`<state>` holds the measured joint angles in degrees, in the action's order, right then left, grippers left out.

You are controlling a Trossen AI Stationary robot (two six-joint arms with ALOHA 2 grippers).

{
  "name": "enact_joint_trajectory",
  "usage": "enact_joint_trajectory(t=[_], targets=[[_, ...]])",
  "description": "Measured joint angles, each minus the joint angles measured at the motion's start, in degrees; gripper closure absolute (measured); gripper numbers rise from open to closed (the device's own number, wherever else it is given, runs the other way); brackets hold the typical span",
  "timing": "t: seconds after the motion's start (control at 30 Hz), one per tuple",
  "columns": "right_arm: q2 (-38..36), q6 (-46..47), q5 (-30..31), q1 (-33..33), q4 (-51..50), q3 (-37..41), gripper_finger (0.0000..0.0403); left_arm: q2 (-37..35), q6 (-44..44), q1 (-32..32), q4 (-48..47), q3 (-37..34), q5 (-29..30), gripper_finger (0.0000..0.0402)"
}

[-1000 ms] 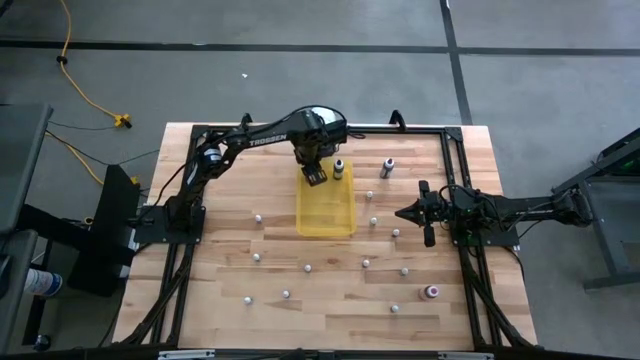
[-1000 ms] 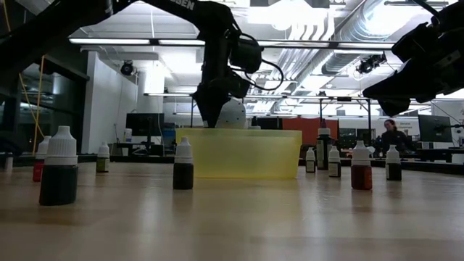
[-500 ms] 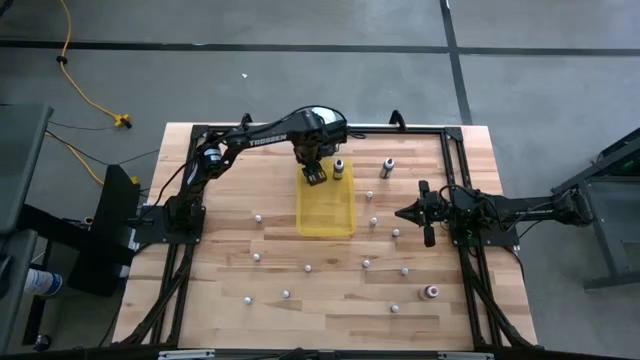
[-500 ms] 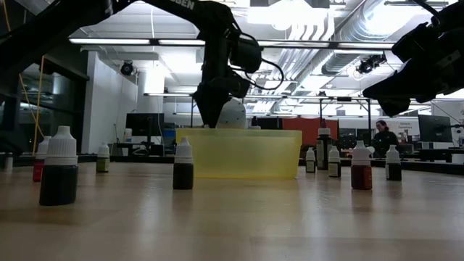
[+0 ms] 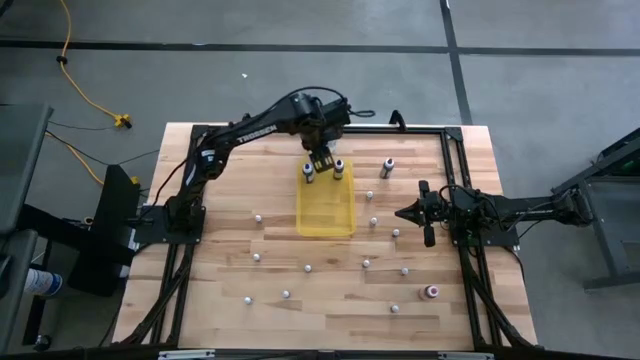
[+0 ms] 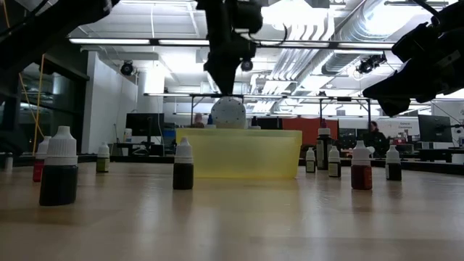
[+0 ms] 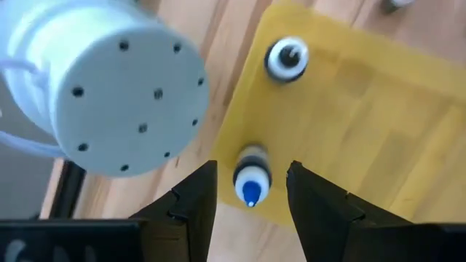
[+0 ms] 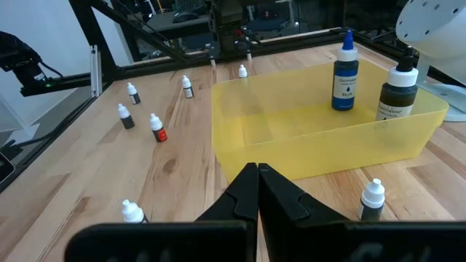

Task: Pick & Place food coloring
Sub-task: Put the small green food coloring bottle in the yellow transparent bin

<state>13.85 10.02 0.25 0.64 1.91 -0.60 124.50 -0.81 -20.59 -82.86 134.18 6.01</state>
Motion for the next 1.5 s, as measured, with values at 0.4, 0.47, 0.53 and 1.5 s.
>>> enact_joint_trajectory(t=[0.4,0.47,0.53,1.5], targets=[[0.0,0.0,0.0,0.0,0.0,0.0,0.0402,-2.9,-5.0,5.3,7.6,-0.2,-1.4,0.0245],[0.0,0.0,0.0,0.0,0.0,0.0,0.0402,-2.9,-6.1,6.7,9.1,-0.2,-1.4,0.0245],[0.0,0.0,0.0,0.0,0.0,0.0,0.0402,-2.9,-8.4,8.3,10.1,-0.2,-1.4,0.0245],[0.0,0.0,-0.1,0.0,-0.1,0.0,0.0402,-15.6,1.5,21.9,-5.1,-19.5,-6.1,0.0245]])
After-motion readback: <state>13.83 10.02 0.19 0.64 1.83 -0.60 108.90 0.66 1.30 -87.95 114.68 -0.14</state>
